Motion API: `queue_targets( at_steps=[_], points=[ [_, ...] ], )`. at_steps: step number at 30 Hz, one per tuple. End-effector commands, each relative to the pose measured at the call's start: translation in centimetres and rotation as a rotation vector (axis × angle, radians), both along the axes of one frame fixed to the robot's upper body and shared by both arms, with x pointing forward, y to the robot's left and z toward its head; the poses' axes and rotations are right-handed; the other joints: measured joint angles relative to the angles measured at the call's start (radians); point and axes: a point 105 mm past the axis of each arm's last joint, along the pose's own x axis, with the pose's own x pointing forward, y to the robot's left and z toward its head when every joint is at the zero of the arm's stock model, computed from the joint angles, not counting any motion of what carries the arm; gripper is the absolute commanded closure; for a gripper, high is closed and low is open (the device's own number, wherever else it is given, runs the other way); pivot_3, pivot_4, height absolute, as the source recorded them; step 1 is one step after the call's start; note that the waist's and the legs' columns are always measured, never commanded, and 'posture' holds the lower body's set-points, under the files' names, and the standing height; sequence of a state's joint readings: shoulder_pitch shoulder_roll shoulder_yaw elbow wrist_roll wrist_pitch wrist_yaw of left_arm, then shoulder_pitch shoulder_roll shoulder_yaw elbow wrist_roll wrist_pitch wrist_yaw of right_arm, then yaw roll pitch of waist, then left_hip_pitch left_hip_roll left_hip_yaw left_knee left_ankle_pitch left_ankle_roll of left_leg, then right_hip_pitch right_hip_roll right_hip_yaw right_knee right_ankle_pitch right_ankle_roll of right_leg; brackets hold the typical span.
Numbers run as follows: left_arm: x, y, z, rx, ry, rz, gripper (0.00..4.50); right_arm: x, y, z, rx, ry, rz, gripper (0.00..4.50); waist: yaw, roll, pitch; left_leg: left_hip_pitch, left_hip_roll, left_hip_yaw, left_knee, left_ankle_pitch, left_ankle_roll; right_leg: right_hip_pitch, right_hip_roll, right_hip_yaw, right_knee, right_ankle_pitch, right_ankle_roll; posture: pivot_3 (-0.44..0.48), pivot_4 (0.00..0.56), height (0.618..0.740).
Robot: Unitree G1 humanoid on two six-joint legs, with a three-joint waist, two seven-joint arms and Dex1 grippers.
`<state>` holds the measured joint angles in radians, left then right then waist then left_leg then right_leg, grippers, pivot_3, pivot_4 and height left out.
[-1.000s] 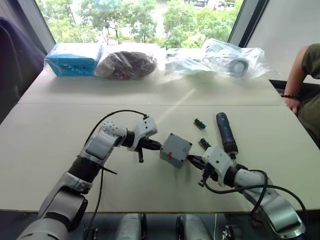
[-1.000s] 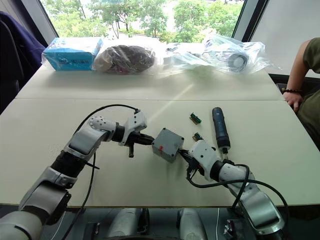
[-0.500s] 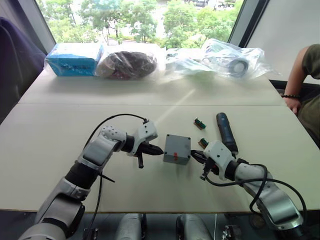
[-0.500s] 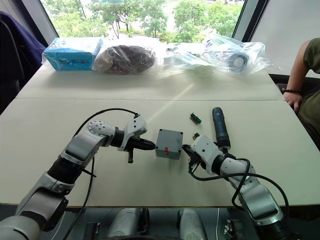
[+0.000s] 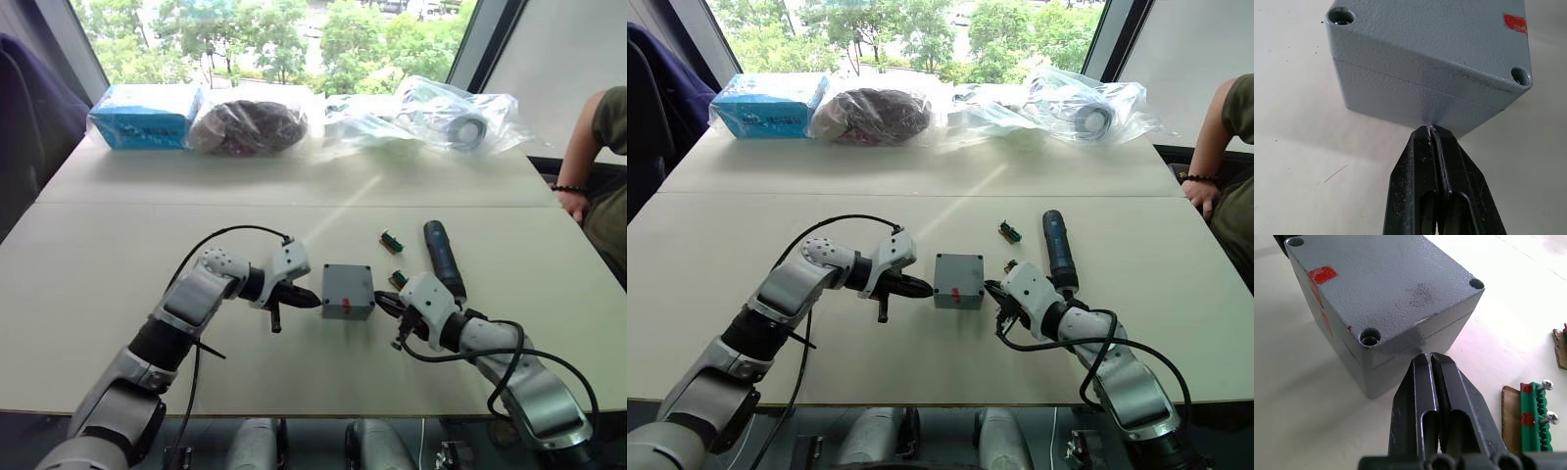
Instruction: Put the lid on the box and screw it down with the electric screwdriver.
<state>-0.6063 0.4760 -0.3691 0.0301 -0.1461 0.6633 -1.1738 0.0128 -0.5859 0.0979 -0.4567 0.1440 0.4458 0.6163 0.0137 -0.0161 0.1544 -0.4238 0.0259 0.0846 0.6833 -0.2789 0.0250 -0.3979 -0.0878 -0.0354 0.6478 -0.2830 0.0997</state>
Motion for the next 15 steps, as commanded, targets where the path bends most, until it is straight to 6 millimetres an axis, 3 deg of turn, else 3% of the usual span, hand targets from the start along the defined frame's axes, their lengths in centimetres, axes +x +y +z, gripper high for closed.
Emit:
queue_targets(
  at_steps=[1, 3, 7, 8, 10, 14, 15],
  points=[
    [1.4, 0.6, 2.2, -0.046, -0.042, 0.051, 4.5, -0.1, -0.6, 1.9, 0.032, -0.067, -0.037, 4.43, 0.001, 0.0, 0.0, 0.0, 0.0, 0.0, 0.0, 0.0, 0.0, 0.0, 0.0, 0.0, 0.0, 0.0, 0.0, 0.0, 0.15, 0.74],
    [3.0, 1.4, 3.4, -0.071, -0.06, 0.144, 4.5, -0.1, -1.6, 2.6, 0.023, -0.096, -0.092, 4.43, 0.0, 0.0, 0.0, 0.0, 0.0, 0.0, 0.0, 0.0, 0.0, 0.0, 0.0, 0.0, 0.0, 0.0, 0.0, 0.0, 0.15, 0.74],
    [6.6, 2.5, 8.9, -0.318, -0.104, 0.395, 4.5, -1.4, -3.0, 4.3, 0.092, -0.103, -0.157, 4.43, 0.002, 0.0, 0.0, -0.001, 0.0, -0.001, 0.0, 0.0, 0.0, -0.001, 0.0, -0.001, 0.0, 0.0, 0.0, 0.0, 0.15, 0.74],
    [6.8, 2.4, 9.9, -0.375, -0.113, 0.394, 4.5, -1.7, -3.1, 4.7, 0.131, -0.1, -0.17, 4.43, 0.001, 0.0, 0.0, -0.002, 0.0, -0.001, 0.0, 0.0, 0.0, -0.001, 0.0, -0.001, 0.0, 0.0, 0.0, 0.0, 0.15, 0.74],
    [6.4, 2.1, 11.1, -0.434, -0.111, 0.367, 4.5, -1.9, -3.6, 5.0, 0.173, -0.08, -0.213, 4.43, -0.001, 0.0, 0.0, -0.001, 0.0, -0.001, 0.001, 0.0, 0.0, 0.0, 0.0, -0.001, 0.0, 0.0, 0.0, 0.0, 0.15, 0.74],
    [2.4, -0.1, 12.3, -0.429, -0.076, 0.07, 4.5, -1.9, -4.8, 4.0, 0.207, -0.027, -0.311, 4.43, -0.002, 0.0, 0.0, -0.001, 0.0, -0.001, 0.0, 0.001, -0.002, -0.001, 0.0, -0.001, 0.0, 0.0, 0.0, 0.0, 0.15, 0.74],
    [1.7, -0.4, 12.3, -0.418, -0.061, 0.018, 4.5, -1.9, -4.9, 3.8, 0.208, -0.015, -0.32, 3.94, -0.002, 0.0, 0.0, -0.001, 0.0, -0.001, 0.0, 0.002, -0.003, -0.001, 0.0, -0.001, 0.0, 0.0, 0.0, 0.0, 0.15, 0.74]
  ],
)
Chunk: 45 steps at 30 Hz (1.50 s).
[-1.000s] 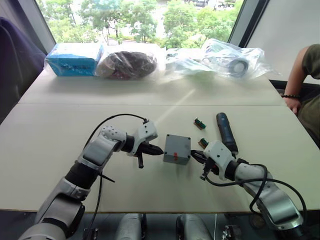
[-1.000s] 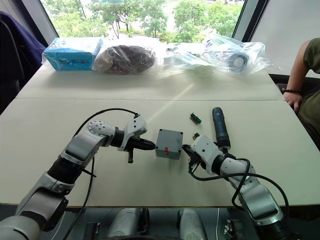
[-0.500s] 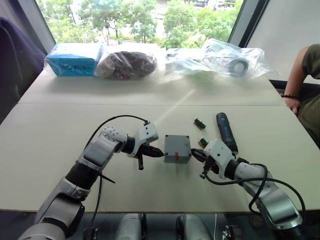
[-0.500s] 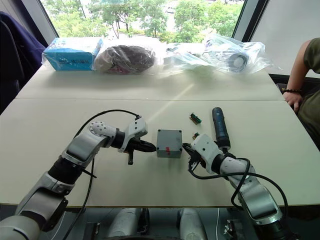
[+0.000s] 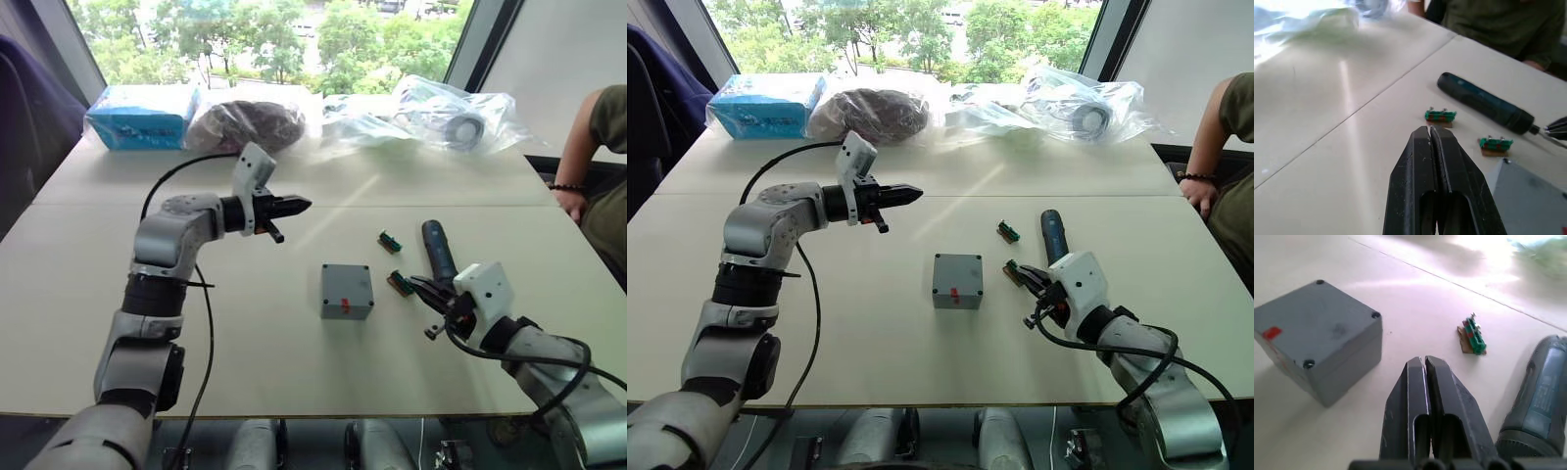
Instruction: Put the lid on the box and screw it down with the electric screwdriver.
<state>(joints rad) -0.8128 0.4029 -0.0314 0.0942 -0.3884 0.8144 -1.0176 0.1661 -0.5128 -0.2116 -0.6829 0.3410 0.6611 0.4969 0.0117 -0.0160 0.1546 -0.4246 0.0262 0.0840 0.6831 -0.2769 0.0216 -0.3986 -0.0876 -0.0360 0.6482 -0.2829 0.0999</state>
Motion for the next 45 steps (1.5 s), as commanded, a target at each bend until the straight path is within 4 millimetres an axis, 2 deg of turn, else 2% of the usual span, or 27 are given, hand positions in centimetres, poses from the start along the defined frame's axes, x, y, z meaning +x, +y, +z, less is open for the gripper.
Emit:
queue_targets(
  at_steps=[1, 3, 5, 9, 13, 16, 19, 20, 21, 29, 40, 44, 45],
  points=[
    [-3.9, -1.8, 1.0, 0.048, -0.035, -0.27, 4.5, 0.1, -0.2, 0.3, 0.026, 0.002, -0.025, 3.69, 0.0, 0.0, 0.0, 0.0, 0.0, 0.0, 0.0, 0.001, -0.002, 0.0, 0.0, 0.0, 0.0, 0.0, 0.0, 0.0, 0.15, 0.74],
    [-5.1, -2.1, 0.3, 0.125, -0.046, -0.349, 4.5, 0.3, -0.2, 0.1, 0.031, 0.023, -0.027, 2.87, 0.002, 0.0, 0.0, 0.0, 0.0, 0.0, 0.0, 0.001, -0.002, 0.001, 0.0, 0.0, 0.0, 0.0, 0.0, 0.0, 0.15, 0.74],
    [-6.5, -1.7, -1.4, 0.301, -0.165, -0.455, 4.5, 0.4, 0.0, -0.1, 0.054, 0.051, -0.013, 2.03, -0.001, 0.001, 0.0, 0.001, 0.0, 0.0, 0.0, -0.001, 0.001, 0.001, 0.0, 0.001, 0.0, 0.0, 0.0, 0.0, 0.15, 0.74],
    [-6.6, -1.8, -1.9, 0.366, -0.225, -0.495, 4.5, 1.0, 0.0, -0.6, 0.046, 0.09, -0.011, 0.42, 0.004, 0.002, 0.0, 0.001, 0.0, 0.001, -0.001, -0.001, 0.002, 0.0, 0.0, 0.001, 0.0, 0.0, -0.001, 0.0, 0.15, 0.74],
    [-5.9, -1.9, -1.8, 0.389, -0.261, -0.458, 4.5, 2.2, -0.6, -0.7, 0.039, 0.094, -0.043, 0.42, 0.002, 0.002, 0.0, 0.001, -0.001, 0.001, 0.0, -0.002, 0.003, 0.0, 0.0, 0.001, -0.001, 0.0, -0.001, 0.0, 0.15, 0.74],
    [-5.3, -1.9, -2.2, 0.407, -0.275, -0.425, 4.5, 2.8, -1.0, -0.9, 0.029, 0.091, -0.053, 0.94, 0.001, 0.002, 0.0, 0.0, -0.001, 0.001, 0.0, -0.002, 0.003, 0.0, 0.0, 0.001, 0.0, 0.0, 0.0, 0.0, 0.15, 0.74],
    [-5.3, -1.7, -2.7, 0.42, -0.273, -0.42, 4.5, 3.2, -1.1, -1.3, 0.016, 0.101, -0.048, 2.0, 0.001, 0.002, 0.0, 0.0, -0.001, 0.001, 0.0, -0.002, 0.004, 0.0, 0.0, 0.001, -0.001, 0.0, 0.0, 0.0, 0.15, 0.74],
    [-5.3, -1.7, -2.7, 0.418, -0.27, -0.417, 4.5, 3.3, -1.1, -1.4, 0.006, 0.103, -0.043, 2.51, 0.001, 0.002, 0.0, 0.0, -0.001, 0.001, 0.0, -0.002, 0.004, 0.0, 0.0, 0.001, 0.0, 0.0, 0.0, 0.0, 0.15, 0.74],
    [-5.2, -1.7, -2.7, 0.417, -0.269, -0.413, 4.5, 3.4, -1.2, -1.5, 0.003, 0.103, -0.042, 2.68, 0.001, 0.002, 0.0, 0.0, -0.001, 0.001, 0.0, -0.002, 0.004, 0.0, 0.0, 0.001, 0.0, 0.0, 0.0, 0.0, 0.15, 0.74],
    [-4.8, -1.7, -2.9, 0.424, -0.276, -0.38, 4.5, 4.4, -1.2, -1.7, -0.007, 0.103, -0.036, 2.68, 0.001, 0.002, 0.0, 0.0, 0.0, 0.001, 0.0, -0.002, 0.003, 0.0, 0.0, 0.001, 0.0, 0.0, 0.0, 0.0, 0.15, 0.74],
    [-4.7, -1.7, -3.1, 0.426, -0.276, -0.365, 4.5, 4.5, -0.7, -1.8, 0.006, 0.1, -0.024, 2.68, 0.001, 0.002, 0.0, 0.0, 0.0, 0.001, 0.0, -0.002, 0.003, -0.001, 0.0, 0.001, 0.0, 0.0, 0.0, 0.0, 0.15, 0.74],
    [-4.5, -1.8, -3.3, 0.431, -0.277, -0.357, 4.5, 4.4, -0.4, -2.0, 0.007, 0.104, -0.015, 3.69, 0.001, 0.002, 0.0, 0.0, 0.0, 0.001, 0.0, -0.002, 0.003, 0.0, 0.0, 0.001, 0.0, 0.0, 0.0, 0.0, 0.15, 0.74],
    [-4.4, -1.8, -3.3, 0.431, -0.277, -0.356, 4.5, 4.4, -0.3, -2.0, 0.008, 0.104, -0.014, 4.27, 0.001, 0.002, 0.0, 0.0, 0.0, 0.001, 0.0, -0.002, 0.003, 0.0, 0.0, 0.001, 0.0, 0.0, 0.0, 0.0, 0.15, 0.74]
  ],
)
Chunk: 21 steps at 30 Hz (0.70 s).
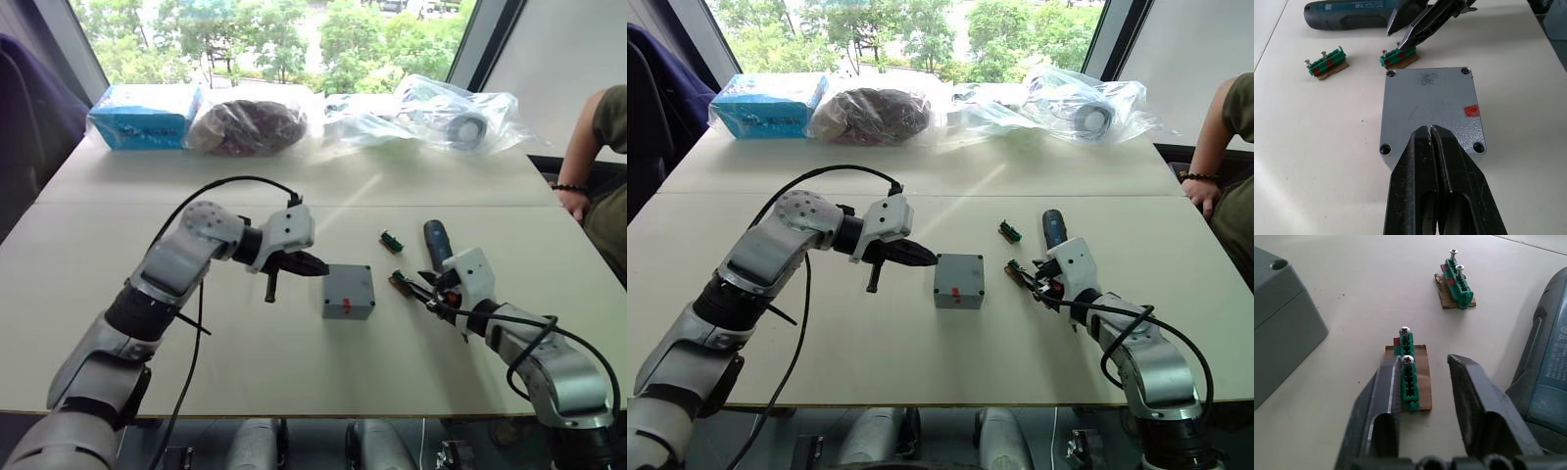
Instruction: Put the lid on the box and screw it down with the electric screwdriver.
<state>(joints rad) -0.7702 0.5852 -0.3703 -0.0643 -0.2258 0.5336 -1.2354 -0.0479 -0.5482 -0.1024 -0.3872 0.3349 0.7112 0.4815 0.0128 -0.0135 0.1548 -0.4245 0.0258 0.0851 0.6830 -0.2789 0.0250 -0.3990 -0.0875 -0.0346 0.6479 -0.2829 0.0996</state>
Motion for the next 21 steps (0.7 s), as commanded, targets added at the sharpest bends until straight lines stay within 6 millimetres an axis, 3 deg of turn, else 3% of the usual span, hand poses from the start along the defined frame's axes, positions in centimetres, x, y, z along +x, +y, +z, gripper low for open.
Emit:
queue_targets(
  at_steps=[1, 8, 14, 18, 21],
  points=[
    [0.1, -0.1, 0.4, -0.004, -0.032, -0.002, 4.5, 0.2, 0.4, 0.8, 0.005, -0.041, 0.012, 4.47, 0.0, 0.0, 0.0, 0.0, 0.0, 0.0, 0.0, 0.0, 0.0, 0.0, 0.0, 0.0, 0.0, 0.0, 0.0, 0.0, 0.15, 0.74],
    [0.3, 0.0, 0.2, 0.001, -0.036, 0.007, 4.5, 0.2, 0.6, 1.0, 0.011, -0.045, 0.021, 4.47, 0.0, 0.0, 0.0, 0.0, 0.0, 0.0, 0.0, 0.0, 0.0, 0.0, 0.0, 0.0, 0.0, 0.0, 0.0, 0.0, 0.15, 0.74],
    [0.6, 0.2, 0.3, -0.021, -0.023, 0.024, 4.5, 0.2, 0.1, 2.8, 0.032, -0.107, 0.004, 4.47, 0.0, 0.0, 0.0, 0.0, 0.0, 0.0, 0.0, 0.0, 0.0, 0.0, 0.0, 0.0, 0.0, 0.0, 0.0, 0.0, 0.15, 0.74],
    [1.2, 0.7, 1.1, -0.073, 0.0, 0.061, 4.5, -0.1, 0.1, 4.1, 0.049, -0.143, -0.007, 4.47, 0.0, 0.0, 0.0, 0.0, 0.0, 0.0, 0.0, 0.0, 0.0, 0.0, 0.0, 0.0, 0.0, 0.0, 0.0, 0.0, 0.15, 0.74],
    [1.8, 1.5, 3.1, -0.165, 0.024, 0.118, 4.5, -0.3, 0.8, 5.7, 0.065, -0.194, 0.003, 4.47, -0.001, 0.0, 0.0, 0.0, 0.0, 0.0, 0.0, 0.0, 0.0, -0.001, 0.0, 0.0, 0.0, 0.0, 0.0, 0.0, 0.15, 0.74]
  ],
)
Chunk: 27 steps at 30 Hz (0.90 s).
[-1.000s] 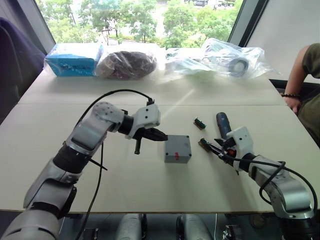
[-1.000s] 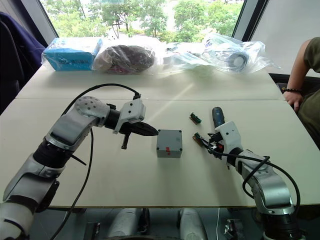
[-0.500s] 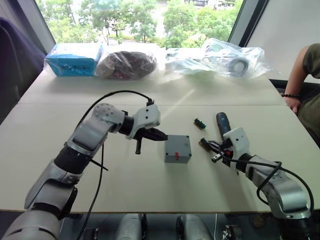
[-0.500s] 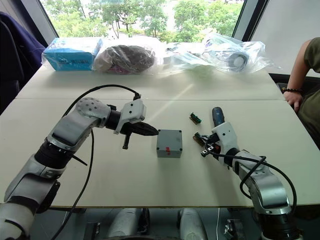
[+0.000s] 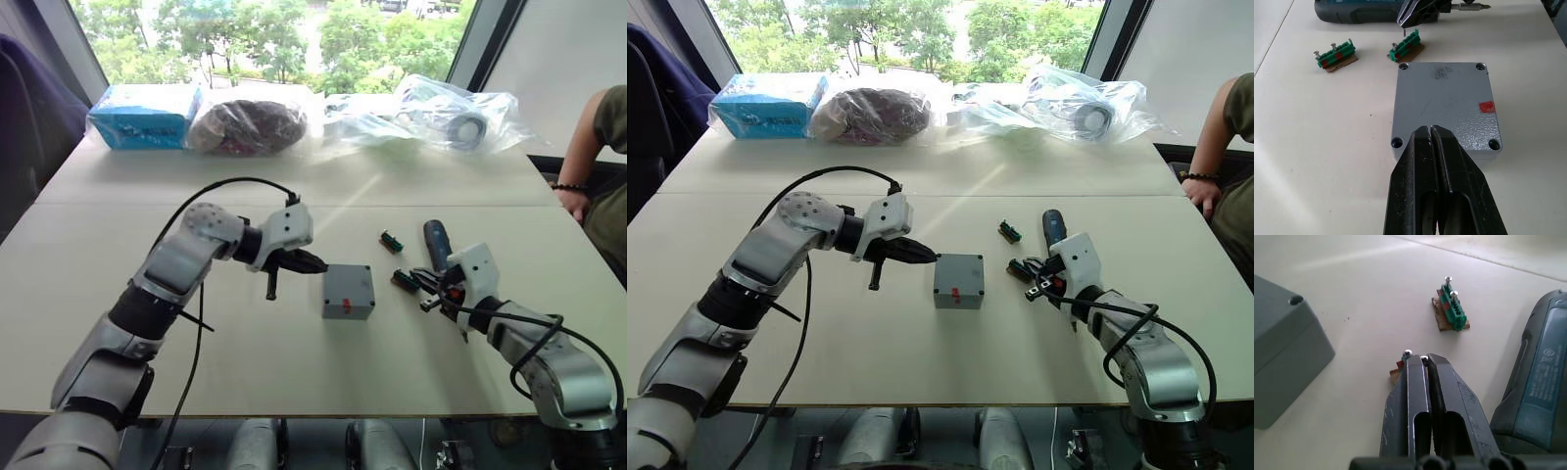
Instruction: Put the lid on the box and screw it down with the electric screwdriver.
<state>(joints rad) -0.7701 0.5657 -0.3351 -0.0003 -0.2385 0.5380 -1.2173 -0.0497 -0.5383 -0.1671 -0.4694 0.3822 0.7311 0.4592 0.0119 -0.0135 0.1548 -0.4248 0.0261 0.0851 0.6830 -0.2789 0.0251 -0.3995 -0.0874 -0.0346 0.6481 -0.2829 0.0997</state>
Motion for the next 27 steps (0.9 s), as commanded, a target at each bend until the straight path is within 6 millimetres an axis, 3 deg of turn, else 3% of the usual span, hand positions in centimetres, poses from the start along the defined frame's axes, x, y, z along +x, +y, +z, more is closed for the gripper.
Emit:
queue_targets(
  at_steps=[1, 6, 10, 17, 27],
  points=[
    [0.8, 1.3, 3.6, -0.138, -0.004, 0.072, 4.5, -0.2, 1.3, 3.7, 0.038, -0.126, 0.031, 4.47, -0.001, 0.0, 0.0, 0.0, 0.0, 0.0, 0.0, 0.0, 0.0, 0.0, 0.0, 0.0, 0.0, 0.0, 0.0, 0.0, 0.15, 0.74],
    [-0.9, 2.1, 2.9, -0.117, 0.065, 0.049, 4.5, -0.4, 4.4, 4.9, 0.084, -0.152, 0.141, 4.47, -0.002, 0.0, 0.0, 0.0, 0.0, 0.0, 0.0, 0.0, 0.0, 0.0, 0.0, 0.0, 0.0, 0.0, 0.0, 0.0, 0.15, 0.74],
    [-1.6, 2.9, 1.5, -0.054, 0.079, 0.054, 4.5, -0.3, 6.0, 4.5, 0.091, -0.132, 0.206, 4.47, 0.001, 0.0, 0.0, 0.0, 0.0, 0.0, 0.0, 0.0, 0.0, 0.0, 0.0, 0.0, 0.0, 0.0, 0.0, 0.0, 0.15, 0.74],
    [-2.1, 2.7, 1.4, -0.058, 0.072, 0.061, 4.5, -0.5, 6.9, 3.3, 0.07, -0.095, 0.257, 4.47, -0.001, 0.0, 0.0, -0.001, 0.0, 0.0, 0.0, 0.0, 0.0, 0.0, -0.001, 0.0, 0.0, 0.0, 0.0, 0.0, 0.15, 0.74],
    [-2.1, 2.5, 1.3, -0.053, 0.062, 0.075, 4.5, -0.3, 6.4, 2.4, 0.05, -0.08, 0.236, 4.47, 0.0, 0.0, 0.0, 0.0, 0.0, 0.0, 0.0, 0.0, 0.0, 0.0, 0.0, 0.0, 0.0, 0.0, 0.0, 0.0, 0.15, 0.74]
  ],
)
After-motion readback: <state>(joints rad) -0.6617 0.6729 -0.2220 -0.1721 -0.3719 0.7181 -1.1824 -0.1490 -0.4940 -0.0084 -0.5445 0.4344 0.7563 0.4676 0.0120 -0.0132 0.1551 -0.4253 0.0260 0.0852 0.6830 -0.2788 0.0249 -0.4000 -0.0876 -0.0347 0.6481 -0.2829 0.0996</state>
